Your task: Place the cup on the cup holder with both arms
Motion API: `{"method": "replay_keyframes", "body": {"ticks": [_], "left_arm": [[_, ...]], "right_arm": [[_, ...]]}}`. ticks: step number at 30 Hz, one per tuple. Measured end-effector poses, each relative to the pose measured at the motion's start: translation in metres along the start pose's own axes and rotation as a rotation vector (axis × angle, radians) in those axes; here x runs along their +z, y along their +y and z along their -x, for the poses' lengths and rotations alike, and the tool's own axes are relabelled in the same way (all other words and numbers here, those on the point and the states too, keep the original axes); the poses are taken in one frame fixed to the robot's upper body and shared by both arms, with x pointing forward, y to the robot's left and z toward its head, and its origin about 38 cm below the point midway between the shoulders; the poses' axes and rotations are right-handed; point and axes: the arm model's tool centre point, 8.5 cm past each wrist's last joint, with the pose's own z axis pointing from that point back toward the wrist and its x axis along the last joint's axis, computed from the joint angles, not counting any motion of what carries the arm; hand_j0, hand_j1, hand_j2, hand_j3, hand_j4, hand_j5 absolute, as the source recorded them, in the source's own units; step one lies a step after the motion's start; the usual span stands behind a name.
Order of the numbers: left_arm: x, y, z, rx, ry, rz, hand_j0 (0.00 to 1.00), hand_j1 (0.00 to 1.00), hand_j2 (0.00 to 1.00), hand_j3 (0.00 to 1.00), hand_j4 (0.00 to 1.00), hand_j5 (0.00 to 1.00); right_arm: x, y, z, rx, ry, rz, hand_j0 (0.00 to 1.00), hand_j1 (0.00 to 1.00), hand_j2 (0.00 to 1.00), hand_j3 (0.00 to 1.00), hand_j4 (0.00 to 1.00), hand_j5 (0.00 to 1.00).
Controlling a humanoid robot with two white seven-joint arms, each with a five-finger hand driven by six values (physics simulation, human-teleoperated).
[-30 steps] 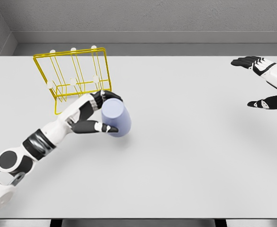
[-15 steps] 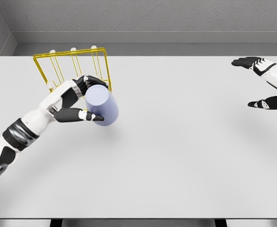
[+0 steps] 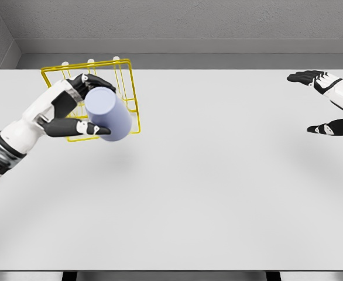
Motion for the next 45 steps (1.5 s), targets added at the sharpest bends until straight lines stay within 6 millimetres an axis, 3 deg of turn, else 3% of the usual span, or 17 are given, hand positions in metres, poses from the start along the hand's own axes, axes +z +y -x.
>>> {"method": "replay_keyframes", "body": {"ticks": [21, 29, 34, 45], "left_arm": [[-0.012, 0.024, -0.021, -0.026, -0.057, -0.049, 0.57, 0.57, 0.57, 0.57, 0.57, 0.57], [-0.021, 0.018, -0.008, 0.016, -0.073, -0.073, 0.59, 0.59, 0.59, 0.59, 0.59, 0.59], [-0.033, 0.026, -0.006, 0.022, -0.092, -0.098, 0.59, 0.59, 0.59, 0.59, 0.59, 0.59], [-0.039, 0.03, 0.006, 0.039, -0.084, -0.126, 0.59, 0.59, 0.59, 0.59, 0.59, 0.59]], "right_arm": [[0.002, 0.002, 0.005, -0.013, 0.016, -0.001, 1.0, 1.0, 1.0, 1.0, 1.0, 1.0], [0.002, 0.002, 0.005, -0.013, 0.016, -0.001, 1.0, 1.0, 1.0, 1.0, 1.0, 1.0], [0.002, 0.002, 0.006, -0.014, 0.018, -0.001, 1.0, 1.0, 1.0, 1.0, 1.0, 1.0], [0.004, 0.003, 0.01, -0.021, 0.029, -0.001, 1.0, 1.0, 1.0, 1.0, 1.0, 1.0]]}}
